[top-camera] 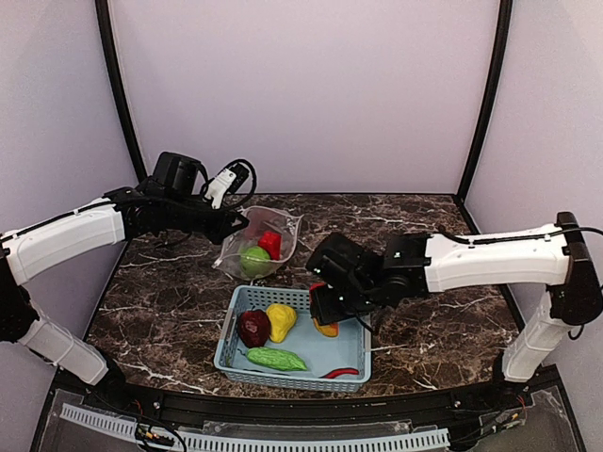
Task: Place the food in the zip-top bag and seal the zipper
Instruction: Pick up the fake fruit from the bin, then place the fake fruit in the zipper food storage bag.
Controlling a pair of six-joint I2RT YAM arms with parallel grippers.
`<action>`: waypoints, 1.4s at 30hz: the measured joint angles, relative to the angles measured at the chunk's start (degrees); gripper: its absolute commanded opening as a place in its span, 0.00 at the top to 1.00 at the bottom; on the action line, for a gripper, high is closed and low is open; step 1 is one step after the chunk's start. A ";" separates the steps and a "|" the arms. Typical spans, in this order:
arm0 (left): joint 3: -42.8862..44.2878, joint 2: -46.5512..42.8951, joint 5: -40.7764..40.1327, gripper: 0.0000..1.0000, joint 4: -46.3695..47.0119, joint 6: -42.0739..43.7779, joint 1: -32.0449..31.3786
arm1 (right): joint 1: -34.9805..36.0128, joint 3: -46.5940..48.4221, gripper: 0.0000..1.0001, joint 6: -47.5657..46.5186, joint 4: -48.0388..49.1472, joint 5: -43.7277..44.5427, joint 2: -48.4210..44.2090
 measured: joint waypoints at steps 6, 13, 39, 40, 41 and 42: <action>0.00 0.00 0.94 0.99 0.00 -0.04 0.00 | 0.20 3.17 0.55 -5.01 2.21 2.23 -8.00; 0.00 0.00 1.29 0.99 0.00 -0.04 0.00 | -0.28 10.56 0.53 -15.08 10.51 4.20 -6.49; 0.00 0.00 2.12 0.99 0.00 -0.07 0.02 | -6.12 16.02 0.53 -39.19 28.70 1.36 9.31; 0.00 0.00 2.14 0.99 0.00 -0.07 0.02 | -6.12 15.98 0.52 -39.17 28.70 1.36 9.51; 0.00 0.00 2.16 0.99 0.00 -0.07 0.02 | -6.14 15.87 0.52 -39.12 28.74 1.36 9.55; 0.00 0.00 2.19 0.99 0.00 -0.07 0.02 | -6.14 15.76 0.52 -39.01 28.72 1.36 9.55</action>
